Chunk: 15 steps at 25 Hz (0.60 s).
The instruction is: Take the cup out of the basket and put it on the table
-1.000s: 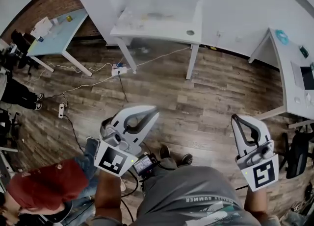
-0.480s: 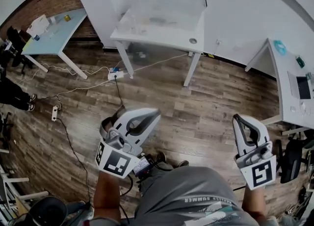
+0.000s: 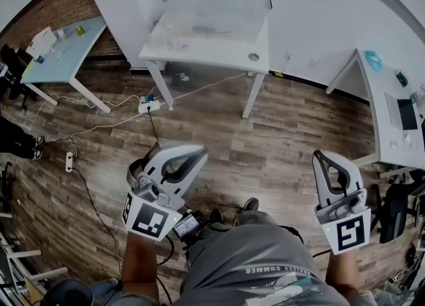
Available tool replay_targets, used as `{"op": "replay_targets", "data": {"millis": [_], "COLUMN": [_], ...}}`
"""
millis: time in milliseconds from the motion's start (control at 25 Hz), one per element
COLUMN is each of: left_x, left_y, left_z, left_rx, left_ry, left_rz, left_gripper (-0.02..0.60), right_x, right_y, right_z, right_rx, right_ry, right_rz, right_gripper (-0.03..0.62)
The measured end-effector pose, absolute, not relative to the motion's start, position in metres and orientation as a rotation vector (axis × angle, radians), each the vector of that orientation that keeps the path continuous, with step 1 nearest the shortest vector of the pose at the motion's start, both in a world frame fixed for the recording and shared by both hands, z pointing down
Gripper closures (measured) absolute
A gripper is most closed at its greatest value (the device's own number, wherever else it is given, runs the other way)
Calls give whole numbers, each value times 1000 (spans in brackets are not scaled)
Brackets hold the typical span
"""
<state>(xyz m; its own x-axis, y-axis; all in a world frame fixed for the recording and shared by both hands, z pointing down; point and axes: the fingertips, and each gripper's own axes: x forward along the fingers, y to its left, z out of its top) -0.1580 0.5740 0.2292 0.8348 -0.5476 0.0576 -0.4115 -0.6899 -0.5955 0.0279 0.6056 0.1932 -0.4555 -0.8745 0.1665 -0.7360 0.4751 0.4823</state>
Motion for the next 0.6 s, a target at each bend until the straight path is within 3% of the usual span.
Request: {"op": "replay_targets", "data": {"millis": [600], "left_x": [-59], "left_y": [532], "left_z": [224], "left_rx": [-2406], "left_ry": [700], "left_rz": [-419], "left_gripper": [566], "right_x": [131], "right_y": [558], "right_z": [198], "right_rx": [1356], "right_ry": [-2429], "right_rz": [-438], "right_gripper": [583]}}
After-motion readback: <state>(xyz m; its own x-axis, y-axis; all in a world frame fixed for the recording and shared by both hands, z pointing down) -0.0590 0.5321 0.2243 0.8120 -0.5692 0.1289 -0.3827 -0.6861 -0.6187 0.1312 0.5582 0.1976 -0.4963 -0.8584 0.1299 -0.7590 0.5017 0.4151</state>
